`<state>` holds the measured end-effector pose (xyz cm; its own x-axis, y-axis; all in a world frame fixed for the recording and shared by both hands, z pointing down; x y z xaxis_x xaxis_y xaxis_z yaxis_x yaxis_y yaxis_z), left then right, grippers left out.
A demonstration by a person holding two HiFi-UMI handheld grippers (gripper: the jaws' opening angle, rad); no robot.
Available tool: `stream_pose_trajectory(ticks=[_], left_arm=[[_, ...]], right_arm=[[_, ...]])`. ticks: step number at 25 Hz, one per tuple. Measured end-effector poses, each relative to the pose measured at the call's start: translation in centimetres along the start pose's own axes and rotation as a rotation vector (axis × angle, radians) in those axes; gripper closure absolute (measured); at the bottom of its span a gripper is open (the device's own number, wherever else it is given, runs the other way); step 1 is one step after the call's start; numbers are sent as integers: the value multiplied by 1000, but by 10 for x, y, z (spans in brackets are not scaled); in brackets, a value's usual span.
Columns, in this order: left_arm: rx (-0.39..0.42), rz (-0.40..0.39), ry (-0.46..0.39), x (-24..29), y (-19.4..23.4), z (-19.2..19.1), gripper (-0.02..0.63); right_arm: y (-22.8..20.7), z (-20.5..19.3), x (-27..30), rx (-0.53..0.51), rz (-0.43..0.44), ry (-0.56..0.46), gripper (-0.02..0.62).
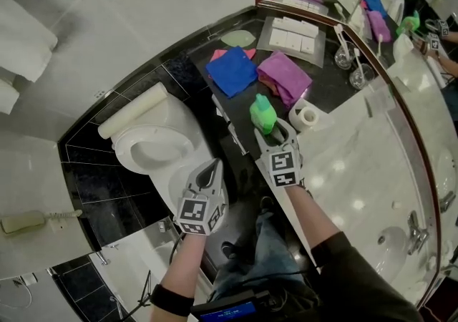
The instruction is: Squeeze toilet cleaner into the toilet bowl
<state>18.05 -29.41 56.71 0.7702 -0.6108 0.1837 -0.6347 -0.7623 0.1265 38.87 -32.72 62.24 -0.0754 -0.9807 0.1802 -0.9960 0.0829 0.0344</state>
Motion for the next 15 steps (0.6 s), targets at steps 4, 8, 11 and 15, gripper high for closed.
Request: stream_pose_trajectory(ticks=[4,8,11,15], left_arm=[[2,12,-16,-39,0,7,604],[4,15,-34,-88,-2,20,604],[12,11,-38,-131,-4,28,604],[19,34,-52,-195,-6,33,604]], right_arm=[[9,17,-43,-7,-40,3,334],[37,38,-90,-7,-39,-2,339],[72,53,-122,-10,8,-9,396],[123,71,-161,-11,79,-17,487]])
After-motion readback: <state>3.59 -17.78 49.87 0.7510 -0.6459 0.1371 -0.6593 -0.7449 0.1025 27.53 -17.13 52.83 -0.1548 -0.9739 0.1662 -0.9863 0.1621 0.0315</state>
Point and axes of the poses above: the fingertips, and each gripper's own axes: x forward along the fingers, y to its left, z out of its top, the point moved 5 cm from there along -x, backward along the fingers, and after that the axes turned 13 degrees about -y, right-handed, at the moved point
